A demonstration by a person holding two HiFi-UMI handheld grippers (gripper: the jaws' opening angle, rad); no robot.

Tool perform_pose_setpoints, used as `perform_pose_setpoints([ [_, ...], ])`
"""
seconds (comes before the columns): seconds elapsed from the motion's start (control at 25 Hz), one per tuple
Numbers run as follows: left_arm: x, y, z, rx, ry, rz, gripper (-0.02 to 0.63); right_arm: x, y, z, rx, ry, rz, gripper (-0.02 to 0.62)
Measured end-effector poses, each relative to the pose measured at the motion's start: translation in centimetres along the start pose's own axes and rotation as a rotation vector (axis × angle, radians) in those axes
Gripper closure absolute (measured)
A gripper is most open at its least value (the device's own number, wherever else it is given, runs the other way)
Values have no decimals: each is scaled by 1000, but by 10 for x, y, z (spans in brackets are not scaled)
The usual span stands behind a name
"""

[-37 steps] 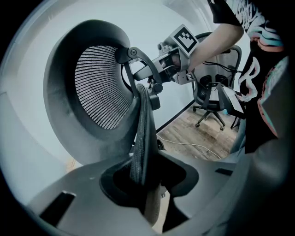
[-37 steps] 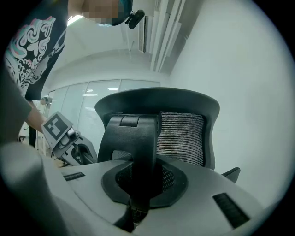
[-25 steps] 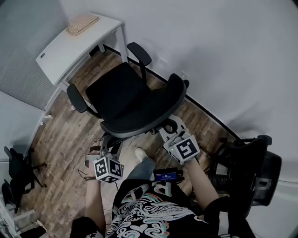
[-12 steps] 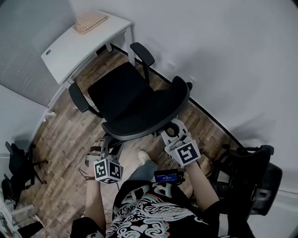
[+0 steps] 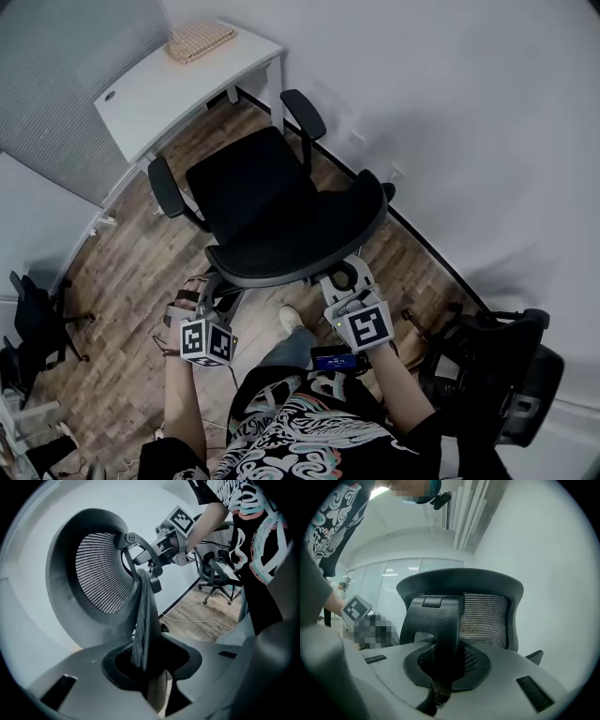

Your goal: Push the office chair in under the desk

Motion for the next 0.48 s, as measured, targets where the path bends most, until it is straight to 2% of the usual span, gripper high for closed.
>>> perform_pose_setpoints([
  [0.48, 2, 9, -7, -41, 31, 38, 469, -7, -1, -8, -15, 30, -8, 549],
])
Point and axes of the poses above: the fingertips, and each gripper's own axes: x backward along the fingers, z to its right, y out of its underside, the point moved 1 cm from there along x, backward along the fingers, and after that the axes turned 2 degrees about z, right-handed, at the moved point
